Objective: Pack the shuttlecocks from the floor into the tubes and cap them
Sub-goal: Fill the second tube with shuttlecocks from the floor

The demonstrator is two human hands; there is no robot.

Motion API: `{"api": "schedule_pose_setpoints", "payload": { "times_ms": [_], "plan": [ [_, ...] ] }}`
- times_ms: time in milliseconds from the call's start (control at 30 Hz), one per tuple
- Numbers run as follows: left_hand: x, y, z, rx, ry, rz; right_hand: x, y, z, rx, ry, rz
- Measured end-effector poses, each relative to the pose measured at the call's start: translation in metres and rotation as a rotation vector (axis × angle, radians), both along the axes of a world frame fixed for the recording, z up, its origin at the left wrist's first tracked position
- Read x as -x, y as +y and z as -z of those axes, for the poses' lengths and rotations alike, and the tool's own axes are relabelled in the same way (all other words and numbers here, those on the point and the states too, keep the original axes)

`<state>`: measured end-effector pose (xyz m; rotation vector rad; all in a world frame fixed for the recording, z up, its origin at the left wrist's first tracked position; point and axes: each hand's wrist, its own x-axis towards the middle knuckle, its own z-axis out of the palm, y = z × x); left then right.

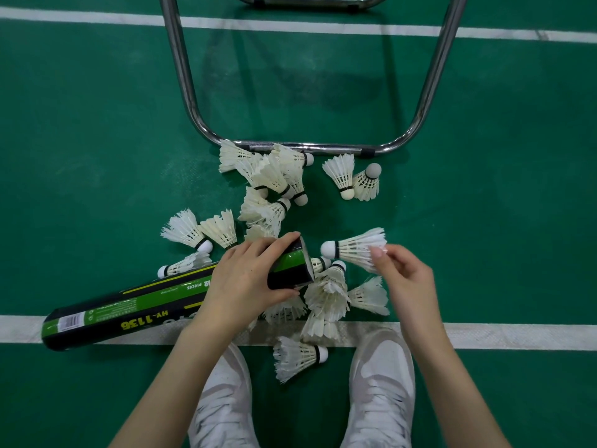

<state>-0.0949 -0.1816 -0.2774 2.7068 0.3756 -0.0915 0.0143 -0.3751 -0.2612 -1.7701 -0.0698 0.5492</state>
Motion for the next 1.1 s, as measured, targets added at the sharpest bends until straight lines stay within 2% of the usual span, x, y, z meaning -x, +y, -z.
{"api": "schedule_pose_setpoints", "payload": {
  "times_ms": [333,467,733,1100],
  "plan": [
    [0.000,0.001,0.002,-0.003,-0.006,-0.001,0.033,0.041,0.004,0.022,0.074,-0.286],
    [0.000,0.001,0.003,0.001,-0.031,0.000,0.041,0.052,0.004,0.089,0.020,-0.366],
    [0.003,0.001,0.004,0.004,-0.067,0.016,0.044,0.057,0.009,0.092,0.015,-0.346],
    [0.007,0.006,-0.002,-0.031,0.067,0.039,0.041,0.052,0.011,-0.091,0.126,-0.294]
  ]
}}
